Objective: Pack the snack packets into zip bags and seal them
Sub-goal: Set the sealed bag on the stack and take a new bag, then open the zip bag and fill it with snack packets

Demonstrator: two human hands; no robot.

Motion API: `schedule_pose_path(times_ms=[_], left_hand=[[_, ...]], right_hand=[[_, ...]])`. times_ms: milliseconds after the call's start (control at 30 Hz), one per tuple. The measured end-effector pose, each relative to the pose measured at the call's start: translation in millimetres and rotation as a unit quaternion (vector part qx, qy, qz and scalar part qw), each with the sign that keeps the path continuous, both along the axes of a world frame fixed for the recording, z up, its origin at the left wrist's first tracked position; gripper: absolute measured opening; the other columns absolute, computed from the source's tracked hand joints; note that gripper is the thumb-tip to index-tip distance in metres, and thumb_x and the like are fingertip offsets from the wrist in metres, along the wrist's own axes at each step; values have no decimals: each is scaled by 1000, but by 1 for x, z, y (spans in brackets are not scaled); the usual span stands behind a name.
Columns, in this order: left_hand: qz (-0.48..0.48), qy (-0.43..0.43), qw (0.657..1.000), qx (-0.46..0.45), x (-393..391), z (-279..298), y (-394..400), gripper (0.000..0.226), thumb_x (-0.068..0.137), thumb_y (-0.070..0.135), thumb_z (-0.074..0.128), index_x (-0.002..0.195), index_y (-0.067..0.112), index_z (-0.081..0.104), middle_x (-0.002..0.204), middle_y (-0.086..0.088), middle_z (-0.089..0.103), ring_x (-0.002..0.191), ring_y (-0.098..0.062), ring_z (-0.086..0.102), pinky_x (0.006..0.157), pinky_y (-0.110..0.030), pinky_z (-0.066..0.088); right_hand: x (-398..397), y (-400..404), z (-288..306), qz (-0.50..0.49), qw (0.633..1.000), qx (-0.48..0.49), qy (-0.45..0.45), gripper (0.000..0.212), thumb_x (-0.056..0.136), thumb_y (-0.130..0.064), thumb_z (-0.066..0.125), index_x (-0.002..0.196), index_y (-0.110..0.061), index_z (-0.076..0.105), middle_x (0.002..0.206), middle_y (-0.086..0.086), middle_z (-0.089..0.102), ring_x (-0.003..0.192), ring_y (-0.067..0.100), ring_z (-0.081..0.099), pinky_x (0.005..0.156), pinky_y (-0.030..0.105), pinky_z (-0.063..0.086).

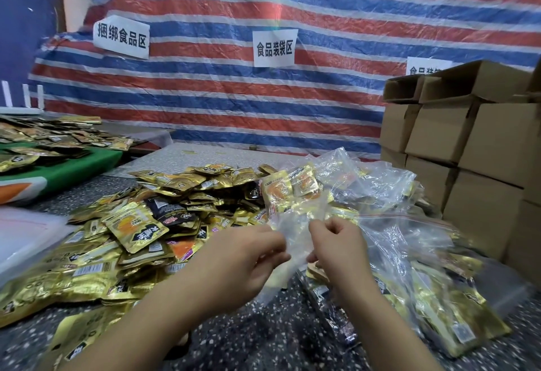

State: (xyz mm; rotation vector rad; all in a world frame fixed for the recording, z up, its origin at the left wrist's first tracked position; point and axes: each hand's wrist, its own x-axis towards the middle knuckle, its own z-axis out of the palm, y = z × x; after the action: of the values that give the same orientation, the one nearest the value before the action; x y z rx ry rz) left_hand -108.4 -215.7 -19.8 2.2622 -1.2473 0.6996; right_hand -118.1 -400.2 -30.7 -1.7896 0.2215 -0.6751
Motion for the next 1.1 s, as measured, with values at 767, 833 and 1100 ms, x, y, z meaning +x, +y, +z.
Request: schedule_pose_path(times_ms=[767, 833, 1100], left_hand=[[-49, 357, 873, -328, 26, 24, 33, 52, 76, 66, 52, 48, 24, 37, 48, 7, 29, 43, -11, 23, 44, -22, 25], [-34, 364, 883, -295, 28, 19, 29, 53, 78, 66, 51, 51, 22, 38, 49, 5, 30, 44, -11, 25, 46, -23, 27], [56, 365, 912, -178, 42, 1, 25, 41, 99, 31, 52, 63, 10, 51, 51, 6, 34, 44, -10, 29, 45, -21, 26]], right_hand=[[45, 0, 108, 211, 964, -141, 82, 32, 104, -32, 44, 98, -8, 65, 96, 8, 71, 89, 19, 66, 82, 35, 51], [75, 21, 127, 210, 926, -303, 82, 21, 102, -31, 51, 101, -15, 64, 100, 1, 68, 92, 15, 65, 76, 28, 52], [171, 135, 114, 209, 656, -722, 68, 66, 91, -3, 59, 149, -28, 39, 148, 5, 47, 130, 29, 48, 100, 44, 47]])
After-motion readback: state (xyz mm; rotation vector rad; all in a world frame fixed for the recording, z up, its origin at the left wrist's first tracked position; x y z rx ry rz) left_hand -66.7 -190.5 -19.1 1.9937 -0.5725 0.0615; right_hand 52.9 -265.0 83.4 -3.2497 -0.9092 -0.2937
